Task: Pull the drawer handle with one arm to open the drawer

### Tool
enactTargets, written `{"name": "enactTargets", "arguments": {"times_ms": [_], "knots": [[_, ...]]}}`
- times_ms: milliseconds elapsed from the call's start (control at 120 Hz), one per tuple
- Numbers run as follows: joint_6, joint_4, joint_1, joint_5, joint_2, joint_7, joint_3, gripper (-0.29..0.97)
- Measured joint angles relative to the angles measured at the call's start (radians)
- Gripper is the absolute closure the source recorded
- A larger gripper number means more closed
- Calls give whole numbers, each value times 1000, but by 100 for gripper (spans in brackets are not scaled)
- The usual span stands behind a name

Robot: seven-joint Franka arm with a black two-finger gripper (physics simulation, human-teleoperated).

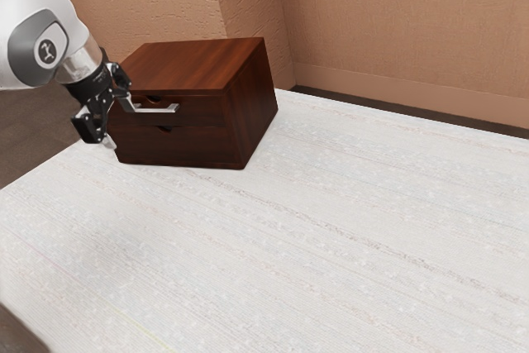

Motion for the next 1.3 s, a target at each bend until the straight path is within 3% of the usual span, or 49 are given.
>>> {"name": "enactTargets", "arguments": {"times_ms": [575, 1300], "knots": [[47, 221, 12, 0, 228, -12, 0, 0], [157, 293, 33, 2, 338, 24, 1, 0]]}}
